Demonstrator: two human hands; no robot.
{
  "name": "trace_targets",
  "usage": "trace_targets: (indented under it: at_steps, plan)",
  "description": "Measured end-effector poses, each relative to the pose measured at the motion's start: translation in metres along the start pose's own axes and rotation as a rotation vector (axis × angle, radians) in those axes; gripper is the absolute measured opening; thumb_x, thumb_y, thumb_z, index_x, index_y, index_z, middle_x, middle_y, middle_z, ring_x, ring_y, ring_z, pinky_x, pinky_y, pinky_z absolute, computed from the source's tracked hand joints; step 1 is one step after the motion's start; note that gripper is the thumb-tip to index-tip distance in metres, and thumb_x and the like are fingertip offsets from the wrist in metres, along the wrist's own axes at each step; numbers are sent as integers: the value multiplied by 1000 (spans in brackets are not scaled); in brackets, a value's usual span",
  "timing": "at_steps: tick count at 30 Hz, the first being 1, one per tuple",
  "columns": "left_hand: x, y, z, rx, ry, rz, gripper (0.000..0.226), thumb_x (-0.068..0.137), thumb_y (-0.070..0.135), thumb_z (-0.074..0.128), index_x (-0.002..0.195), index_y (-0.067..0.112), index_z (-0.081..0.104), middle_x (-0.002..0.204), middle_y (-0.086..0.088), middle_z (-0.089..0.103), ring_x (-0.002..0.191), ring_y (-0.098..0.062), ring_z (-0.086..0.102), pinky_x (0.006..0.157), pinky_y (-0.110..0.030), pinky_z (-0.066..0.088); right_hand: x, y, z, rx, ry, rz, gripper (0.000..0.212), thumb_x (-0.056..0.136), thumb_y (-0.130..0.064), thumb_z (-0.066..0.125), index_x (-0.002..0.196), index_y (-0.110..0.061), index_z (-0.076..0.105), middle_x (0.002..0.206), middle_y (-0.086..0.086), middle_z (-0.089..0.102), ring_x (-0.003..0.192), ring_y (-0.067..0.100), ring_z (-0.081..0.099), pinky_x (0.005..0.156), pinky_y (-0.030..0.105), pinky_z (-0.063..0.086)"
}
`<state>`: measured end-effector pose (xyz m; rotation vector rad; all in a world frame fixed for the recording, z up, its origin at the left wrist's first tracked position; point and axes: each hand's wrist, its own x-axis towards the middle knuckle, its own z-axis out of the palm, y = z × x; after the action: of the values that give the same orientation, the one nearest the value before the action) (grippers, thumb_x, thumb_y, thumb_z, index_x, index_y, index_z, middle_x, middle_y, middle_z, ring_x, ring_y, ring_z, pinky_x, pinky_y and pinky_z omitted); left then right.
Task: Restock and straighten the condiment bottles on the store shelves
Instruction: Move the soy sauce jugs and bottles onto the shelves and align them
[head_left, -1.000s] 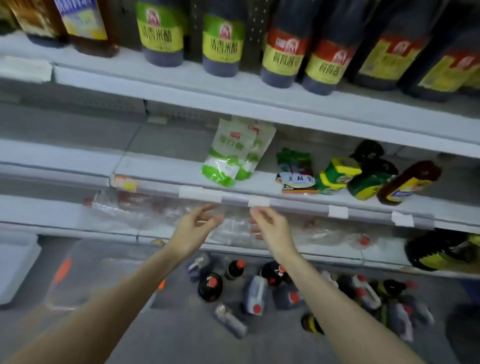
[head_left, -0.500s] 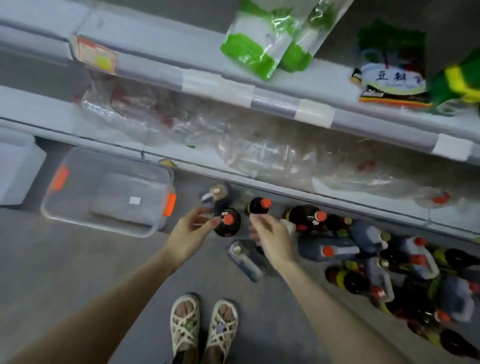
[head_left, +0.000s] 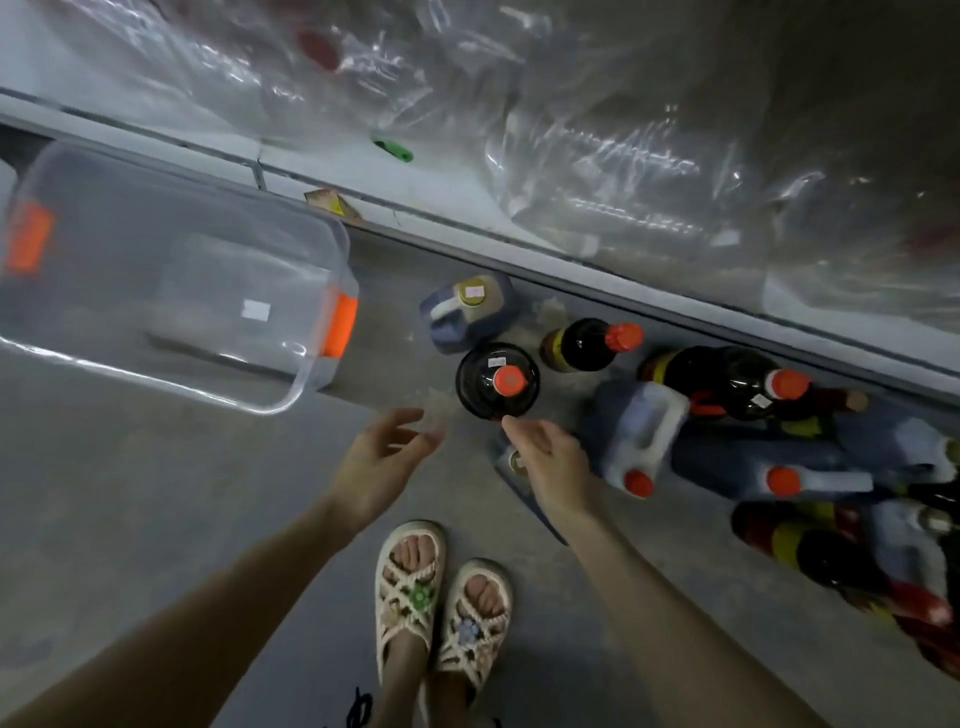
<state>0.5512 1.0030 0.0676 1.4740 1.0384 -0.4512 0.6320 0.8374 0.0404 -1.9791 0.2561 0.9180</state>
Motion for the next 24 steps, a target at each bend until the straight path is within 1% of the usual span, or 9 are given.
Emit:
trace_targets:
  at_steps: [1, 4, 5, 7, 9, 12, 16, 20, 24]
  plan:
    - [8, -8, 0, 1, 0, -14, 34, 92, 31, 61, 124, 21, 54, 108, -7, 64, 100, -18, 62, 75, -26, 49, 8, 7, 5, -2, 2, 4, 24, 91, -26, 66, 88, -2, 65, 75, 4, 64, 67, 7, 57, 61, 11, 40]
    - [28, -25, 2, 5, -11, -43, 39, 92, 34, 61, 128, 20, 53, 110, -7, 63, 100, -18, 62, 76, -27, 50, 31, 25, 18, 1, 19, 38, 24, 89, -28, 68, 83, -4, 64, 69, -3, 62, 73, 16, 60, 68, 22, 43]
    - [34, -29, 3, 1, -12, -47, 40, 92, 34, 60, 128, 19, 53, 111, -7, 63, 101, -18, 62, 76, -27, 50, 37, 28, 21, -5, 15, 41, 27, 89, -28, 68, 82, -3, 64, 68, -4, 62, 73, 15, 59, 68, 22, 41]
    - [43, -35, 3, -4, -23, -57, 40, 92, 36, 60, 128, 21, 53, 112, -6, 63, 100, -16, 62, 76, -25, 50, 46, 34, 23, -15, 6, 61, 34, 89, -32, 67, 87, 2, 66, 74, 0, 65, 76, 14, 60, 69, 20, 39]
    - [51, -39, 3, 4, -41, -66, 39, 91, 39, 60, 127, 24, 52, 112, -5, 63, 100, -13, 62, 78, -25, 50, 53, 38, 25, -35, 0, 77, 38, 89, -36, 66, 91, 2, 67, 81, 6, 68, 82, 16, 61, 72, 23, 40]
    - [59, -44, 1, 14, -59, -83, 42, 91, 41, 59, 128, 25, 51, 113, -3, 62, 101, -14, 61, 78, -25, 50, 62, 43, 32, -68, 13, 95, 41, 88, -39, 67, 83, 1, 66, 78, 8, 67, 85, 22, 63, 74, 28, 41]
    - [68, -45, 1, 17, -66, -82, 43, 92, 41, 57, 131, 23, 50, 112, -2, 62, 99, -11, 61, 76, -22, 49, 71, 41, 36, -48, 3, 105, 47, 87, -41, 68, 90, 6, 69, 87, 17, 71, 90, 26, 65, 86, 37, 47]
    - [77, -47, 1, -12, -56, -85, 44, 92, 40, 58, 131, 21, 51, 112, -4, 64, 101, -14, 62, 81, -28, 49, 73, 41, 38, -15, 2, 101, 33, 86, -37, 69, 86, -4, 73, 73, -7, 68, 79, 8, 63, 80, 27, 47]
    - [82, -47, 4, -28, -60, -85, 44, 92, 39, 57, 132, 20, 51, 113, -4, 64, 100, -14, 62, 83, -30, 50, 78, 46, 37, 39, 2, 109, 18, 83, -37, 73, 79, -19, 73, 79, -11, 72, 89, 8, 67, 85, 27, 50]
